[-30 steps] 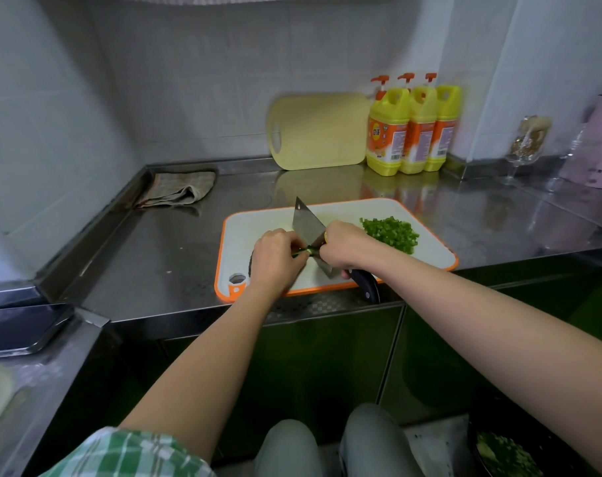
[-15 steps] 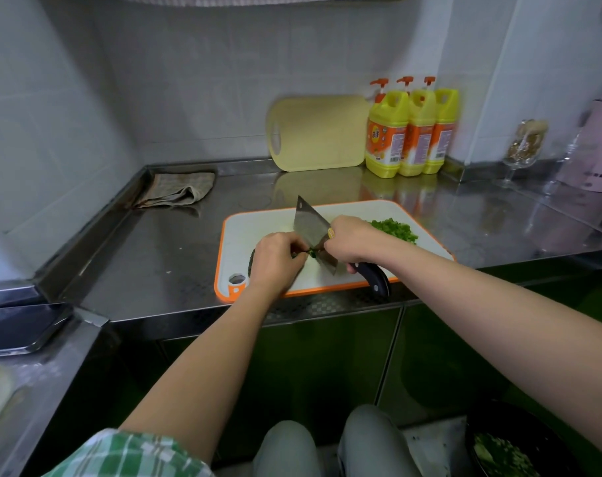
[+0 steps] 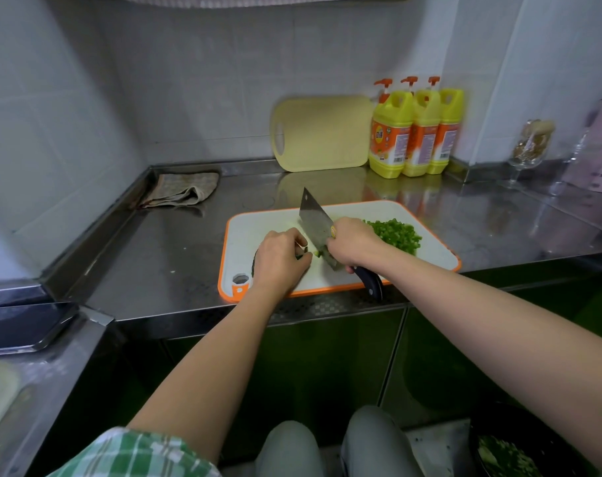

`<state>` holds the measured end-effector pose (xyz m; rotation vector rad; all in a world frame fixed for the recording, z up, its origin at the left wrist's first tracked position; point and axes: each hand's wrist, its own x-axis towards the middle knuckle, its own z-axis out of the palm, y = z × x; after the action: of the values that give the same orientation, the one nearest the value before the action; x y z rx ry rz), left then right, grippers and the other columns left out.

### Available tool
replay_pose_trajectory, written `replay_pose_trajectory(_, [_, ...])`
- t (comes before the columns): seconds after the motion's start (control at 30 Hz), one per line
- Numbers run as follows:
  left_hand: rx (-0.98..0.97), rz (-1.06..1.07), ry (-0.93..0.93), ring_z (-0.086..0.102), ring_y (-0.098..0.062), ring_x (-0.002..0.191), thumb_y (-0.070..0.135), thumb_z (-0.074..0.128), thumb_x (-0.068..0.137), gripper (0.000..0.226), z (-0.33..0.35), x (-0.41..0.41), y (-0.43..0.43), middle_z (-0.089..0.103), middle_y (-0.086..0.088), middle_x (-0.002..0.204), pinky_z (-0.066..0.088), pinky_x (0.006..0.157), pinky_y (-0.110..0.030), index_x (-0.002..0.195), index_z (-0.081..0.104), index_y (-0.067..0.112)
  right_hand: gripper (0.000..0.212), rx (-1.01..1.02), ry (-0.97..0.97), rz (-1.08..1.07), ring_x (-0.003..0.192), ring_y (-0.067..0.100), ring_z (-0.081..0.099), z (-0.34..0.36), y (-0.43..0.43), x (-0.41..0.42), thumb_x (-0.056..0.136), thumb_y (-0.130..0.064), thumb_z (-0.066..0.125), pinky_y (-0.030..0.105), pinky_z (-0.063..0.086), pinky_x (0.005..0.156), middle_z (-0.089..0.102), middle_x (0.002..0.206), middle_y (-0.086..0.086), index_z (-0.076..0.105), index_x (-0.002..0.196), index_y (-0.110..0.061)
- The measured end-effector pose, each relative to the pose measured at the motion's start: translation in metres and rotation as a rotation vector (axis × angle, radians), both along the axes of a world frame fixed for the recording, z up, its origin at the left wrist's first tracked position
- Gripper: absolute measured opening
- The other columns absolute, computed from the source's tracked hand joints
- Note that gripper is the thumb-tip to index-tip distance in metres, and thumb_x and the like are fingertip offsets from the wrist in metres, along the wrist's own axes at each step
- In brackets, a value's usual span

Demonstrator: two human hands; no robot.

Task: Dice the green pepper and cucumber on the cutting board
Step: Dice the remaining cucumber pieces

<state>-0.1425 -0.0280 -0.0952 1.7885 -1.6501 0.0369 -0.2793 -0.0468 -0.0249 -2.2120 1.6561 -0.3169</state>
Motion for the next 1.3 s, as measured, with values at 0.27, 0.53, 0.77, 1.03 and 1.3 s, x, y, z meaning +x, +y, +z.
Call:
replay_pose_trajectory(0.27, [-0.024,0.001,-0.046,0.05,-0.022,0.094,0.021,0.063,0.088,0.009,0.0,0.001,-0.003,0.066,-0.003,0.087,0.036,0.068,-0.029,0.089,0.072,0.021,0.018,0.053,0.049,0.076,0.043,0.022,0.057,0.014,0.003,-0.008,0.094,-0.007,0.041,0.024,0.044,0.043,0.057,0.062,0.012,0.048,0.078,-0.007])
replay_pose_trajectory(0.53, [0.038,-0.022,-0.008,0.055,-0.019,0.094,0.022,0.066,0.085,0.01,0.001,0.001,-0.003,0.064,-0.002,0.094,0.039,0.071,-0.027,0.089,0.072,0.029,0.011,0.084,0.098,0.039,0.048,0.02,0.058,0.003,0.0,0.003,0.09,-0.001,0.049,0.033,0.055,0.064,0.057,0.057,0.01,0.058,0.083,0.0])
replay_pose_trajectory(0.77, [0.029,-0.045,-0.021,0.052,-0.016,0.099,0.031,0.071,0.082,0.007,0.004,0.0,-0.001,0.064,0.0,0.091,0.038,0.071,-0.027,0.088,0.071,0.028,0.02,-0.008,-0.021,0.004,0.037,0.018,0.055,0.002,-0.006,-0.007,0.095,-0.008,0.044,0.02,0.039,0.037,0.057,0.062,0.011,0.046,0.075,-0.008])
replay_pose_trajectory(1.03, [-0.014,0.055,-0.121,0.05,-0.025,0.094,0.038,0.07,0.082,0.017,0.005,-0.001,-0.001,0.067,-0.004,0.082,0.043,0.074,-0.036,0.08,0.073,0.021,0.014,0.066,0.061,0.086,0.039,0.02,0.056,0.014,0.0,-0.01,0.092,-0.006,0.041,0.021,0.041,0.04,0.058,0.06,0.013,0.05,0.081,-0.005])
replay_pose_trajectory(1.3, [-0.021,0.04,-0.105,0.048,-0.022,0.096,0.028,0.066,0.087,0.014,0.006,-0.002,-0.001,0.068,-0.002,0.086,0.039,0.072,-0.032,0.09,0.077,0.019,0.016,0.078,0.101,0.056,0.046,0.023,0.059,0.005,0.0,0.001,0.091,-0.003,0.046,0.027,0.047,0.046,0.062,0.071,0.014,0.059,0.1,0.002])
